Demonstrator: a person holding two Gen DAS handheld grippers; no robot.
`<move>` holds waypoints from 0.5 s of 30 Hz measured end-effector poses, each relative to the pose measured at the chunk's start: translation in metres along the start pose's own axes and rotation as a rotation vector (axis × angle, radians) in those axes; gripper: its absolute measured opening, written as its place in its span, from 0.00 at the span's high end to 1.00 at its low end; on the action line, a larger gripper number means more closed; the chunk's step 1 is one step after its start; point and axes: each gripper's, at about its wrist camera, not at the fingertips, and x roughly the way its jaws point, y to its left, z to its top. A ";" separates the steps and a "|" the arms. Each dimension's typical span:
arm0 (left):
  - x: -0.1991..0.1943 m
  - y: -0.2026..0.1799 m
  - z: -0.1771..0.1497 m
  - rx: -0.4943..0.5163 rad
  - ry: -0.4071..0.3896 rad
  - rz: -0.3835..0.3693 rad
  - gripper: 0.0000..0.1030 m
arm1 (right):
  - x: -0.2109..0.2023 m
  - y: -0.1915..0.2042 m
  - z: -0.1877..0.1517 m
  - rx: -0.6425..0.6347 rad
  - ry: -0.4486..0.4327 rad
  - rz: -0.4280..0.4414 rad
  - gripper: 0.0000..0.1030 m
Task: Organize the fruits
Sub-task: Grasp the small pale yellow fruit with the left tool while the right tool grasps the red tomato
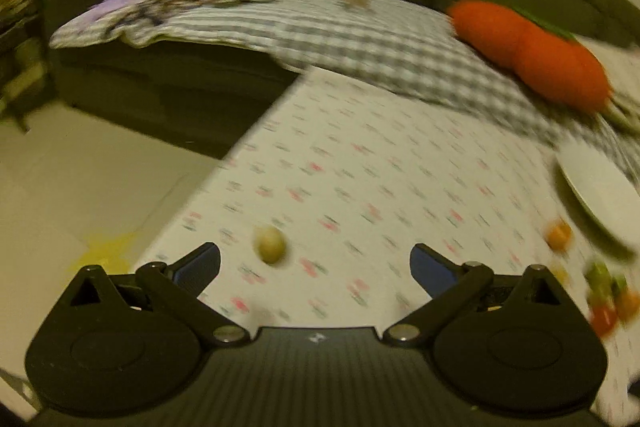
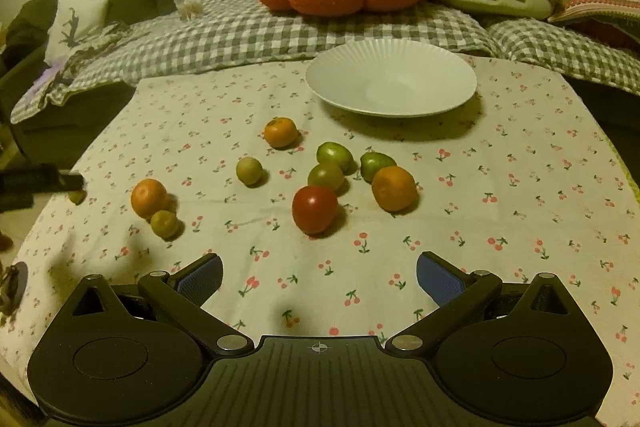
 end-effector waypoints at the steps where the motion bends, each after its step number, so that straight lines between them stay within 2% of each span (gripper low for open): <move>1: 0.005 0.007 0.005 -0.028 -0.006 0.016 0.07 | 0.003 0.000 0.001 -0.002 -0.005 -0.006 0.00; 4: 0.018 0.019 0.010 -0.066 -0.010 0.052 0.18 | 0.012 -0.001 0.002 0.000 0.001 -0.015 0.00; 9: 0.041 0.018 0.001 -0.039 0.035 0.069 0.31 | 0.022 0.000 0.001 -0.021 0.057 -0.041 0.00; 12: 0.051 0.012 -0.004 -0.008 0.045 0.085 0.47 | 0.026 -0.001 0.000 -0.022 0.059 -0.038 0.00; 14: 0.057 0.008 -0.005 0.009 0.058 0.081 0.67 | 0.028 -0.004 -0.001 -0.002 0.048 -0.024 0.01; 15: 0.059 0.008 -0.006 0.009 0.067 0.073 0.71 | 0.029 -0.005 0.000 0.006 0.040 -0.015 0.01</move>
